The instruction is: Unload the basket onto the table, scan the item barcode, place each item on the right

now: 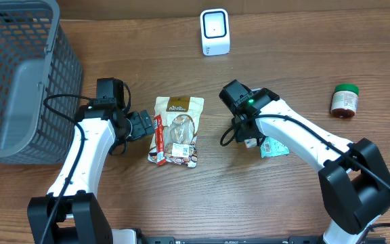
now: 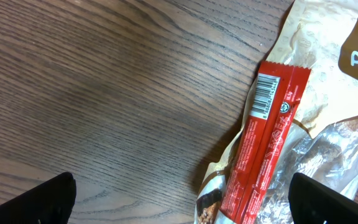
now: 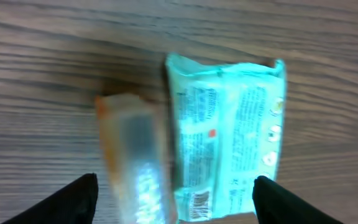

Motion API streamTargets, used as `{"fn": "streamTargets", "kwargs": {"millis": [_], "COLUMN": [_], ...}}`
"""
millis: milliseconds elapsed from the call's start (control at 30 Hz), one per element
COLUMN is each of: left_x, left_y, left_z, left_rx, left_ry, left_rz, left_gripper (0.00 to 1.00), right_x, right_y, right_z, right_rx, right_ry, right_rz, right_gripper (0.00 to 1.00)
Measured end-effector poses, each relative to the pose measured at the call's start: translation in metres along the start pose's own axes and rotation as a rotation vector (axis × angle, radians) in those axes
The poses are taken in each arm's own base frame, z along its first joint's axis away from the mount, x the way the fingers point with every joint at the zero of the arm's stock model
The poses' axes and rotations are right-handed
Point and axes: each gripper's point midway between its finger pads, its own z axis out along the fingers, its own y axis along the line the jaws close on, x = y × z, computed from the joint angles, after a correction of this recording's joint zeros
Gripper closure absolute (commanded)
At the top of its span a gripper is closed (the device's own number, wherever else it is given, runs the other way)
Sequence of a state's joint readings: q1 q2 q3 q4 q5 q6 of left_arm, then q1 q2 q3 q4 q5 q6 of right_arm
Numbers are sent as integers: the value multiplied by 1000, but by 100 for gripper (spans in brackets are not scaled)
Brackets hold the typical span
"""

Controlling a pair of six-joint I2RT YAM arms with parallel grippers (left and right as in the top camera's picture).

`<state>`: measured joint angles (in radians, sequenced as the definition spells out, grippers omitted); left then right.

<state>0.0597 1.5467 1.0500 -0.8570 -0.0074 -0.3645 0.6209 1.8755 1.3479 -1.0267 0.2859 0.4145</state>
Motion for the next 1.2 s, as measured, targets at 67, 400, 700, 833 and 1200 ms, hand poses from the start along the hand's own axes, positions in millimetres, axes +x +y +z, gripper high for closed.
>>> {"fn": "streamTargets", "kwargs": {"millis": [67,400,700,833,1200], "left_x": [0,0,0,0,0], "left_y": [0,0,0,0,0], "left_z": [0,0,0,0,0], "left_rx": [0,0,0,0,0], "left_ry": [0,0,0,0,0], "left_rz": [0,0,0,0,0], "left_gripper": [0,0,0,0,0], "right_x": [-2,-8,-6,-13,-10], "right_y": [7,1,7,17,24], "right_z": [0,0,-4,-6,-1], "right_rx": [-40,-271,-354,-376,-331], "right_ry": [-1,101,126,86,53], "right_rz": [1,24,-12,-34,-88], "right_gripper": [19,32,41,41,46]}}
